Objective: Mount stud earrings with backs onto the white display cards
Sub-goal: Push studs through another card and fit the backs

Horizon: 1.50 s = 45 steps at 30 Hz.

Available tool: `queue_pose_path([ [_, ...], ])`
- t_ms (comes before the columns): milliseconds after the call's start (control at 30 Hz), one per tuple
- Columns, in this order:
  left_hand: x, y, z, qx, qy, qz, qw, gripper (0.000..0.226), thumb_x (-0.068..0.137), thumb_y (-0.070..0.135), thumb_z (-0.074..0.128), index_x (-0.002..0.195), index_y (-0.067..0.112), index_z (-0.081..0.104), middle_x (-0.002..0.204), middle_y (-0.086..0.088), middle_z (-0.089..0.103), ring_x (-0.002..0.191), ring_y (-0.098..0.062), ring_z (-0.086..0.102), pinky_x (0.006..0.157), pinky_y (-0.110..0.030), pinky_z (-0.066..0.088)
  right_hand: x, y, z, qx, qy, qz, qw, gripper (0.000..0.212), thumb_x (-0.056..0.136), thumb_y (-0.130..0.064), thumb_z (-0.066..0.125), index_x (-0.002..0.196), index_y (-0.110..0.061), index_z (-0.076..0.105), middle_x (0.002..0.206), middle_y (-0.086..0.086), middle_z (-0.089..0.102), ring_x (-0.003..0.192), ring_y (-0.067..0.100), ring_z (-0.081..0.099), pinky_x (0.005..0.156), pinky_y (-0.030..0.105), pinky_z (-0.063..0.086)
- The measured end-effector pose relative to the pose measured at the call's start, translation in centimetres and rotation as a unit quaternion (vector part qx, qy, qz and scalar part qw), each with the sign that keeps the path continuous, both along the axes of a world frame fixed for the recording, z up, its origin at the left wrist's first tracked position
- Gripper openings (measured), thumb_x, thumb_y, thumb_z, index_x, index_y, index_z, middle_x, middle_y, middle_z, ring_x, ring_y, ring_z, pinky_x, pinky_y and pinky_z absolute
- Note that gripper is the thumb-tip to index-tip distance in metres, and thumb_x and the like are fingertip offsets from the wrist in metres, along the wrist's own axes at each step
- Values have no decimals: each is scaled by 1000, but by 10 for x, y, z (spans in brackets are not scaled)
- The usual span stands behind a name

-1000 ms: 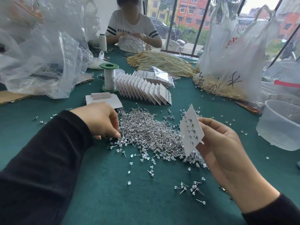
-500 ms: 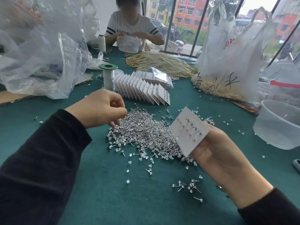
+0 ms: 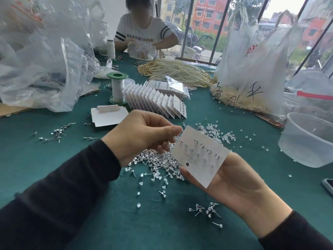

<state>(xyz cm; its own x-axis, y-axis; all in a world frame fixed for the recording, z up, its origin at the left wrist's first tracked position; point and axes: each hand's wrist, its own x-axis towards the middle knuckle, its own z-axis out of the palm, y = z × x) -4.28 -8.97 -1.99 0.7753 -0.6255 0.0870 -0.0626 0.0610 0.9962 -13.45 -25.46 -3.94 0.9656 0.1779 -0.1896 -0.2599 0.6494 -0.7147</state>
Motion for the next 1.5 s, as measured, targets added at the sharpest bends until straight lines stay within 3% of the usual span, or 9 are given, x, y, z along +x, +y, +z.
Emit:
queue_pose_path([
  [133,0,-3,-2,-16,51,-21,998,26,52,20,73,71,2,73,65,-8,71,49,-12,62,46,-17,50,-2,2,2,2,-29,36,999,63,38,-14,90,98,-5,73,105,15,69,94,25,68,70,36,58],
  [400,-5,-6,-3,9,-10,-22,1000,23,54,12,72,74,1,72,58,-9,68,50,-13,62,49,-18,51,-1,0,1,-33,-42,39,998,59,37,-19,90,93,-8,74,94,11,70,85,21,67,64,31,57],
  [500,-6,-7,-2,11,-27,-18,999,22,54,14,72,73,2,72,54,-7,66,47,-12,60,47,-17,50,-1,0,0,-44,-33,28,998,62,43,-14,87,102,-5,70,99,15,67,88,24,64,61,32,56],
  [633,-7,-7,-2,17,-38,-5,999,19,54,17,73,69,4,72,52,-5,65,45,-12,59,45,-17,48,1,-2,-2,-91,-9,-12,996,59,63,-2,67,120,4,55,107,22,61,90,29,60,59,32,54],
  [967,-9,-7,-2,35,-42,1,999,26,55,21,71,72,0,70,54,-6,65,45,-13,57,43,-18,46,0,-2,0,-114,-6,-26,993,55,67,0,62,121,6,53,101,21,62,84,26,61,60,33,54],
  [1033,-9,-7,-2,37,-40,3,999,27,55,20,71,72,-1,69,53,-6,64,45,-12,56,43,-18,46,0,-2,0,-111,-4,-30,993,50,65,5,63,115,6,57,98,20,63,81,26,62,58,33,54],
  [1267,-12,-10,-3,61,-49,19,997,35,57,28,71,74,-3,69,52,-3,63,45,-11,54,41,-17,44,-3,6,1,-166,-38,-54,984,5,68,-12,67,68,-16,70,83,13,64,72,21,60,59,31,55],
  [1400,-13,-11,-4,66,-36,13,997,32,56,33,70,68,2,70,55,-5,64,45,-11,54,40,-17,43,-3,7,-1,-315,-97,-129,935,12,78,-13,70,68,-20,69,74,4,63,63,15,58,66,38,53],
  [1500,-14,-12,-4,59,0,-1,998,40,61,38,65,71,0,71,65,-12,68,47,-14,56,42,-18,47,-3,6,-3,-519,-204,-216,802,21,83,-7,65,70,-24,66,76,-6,64,72,9,60,65,23,50],
])
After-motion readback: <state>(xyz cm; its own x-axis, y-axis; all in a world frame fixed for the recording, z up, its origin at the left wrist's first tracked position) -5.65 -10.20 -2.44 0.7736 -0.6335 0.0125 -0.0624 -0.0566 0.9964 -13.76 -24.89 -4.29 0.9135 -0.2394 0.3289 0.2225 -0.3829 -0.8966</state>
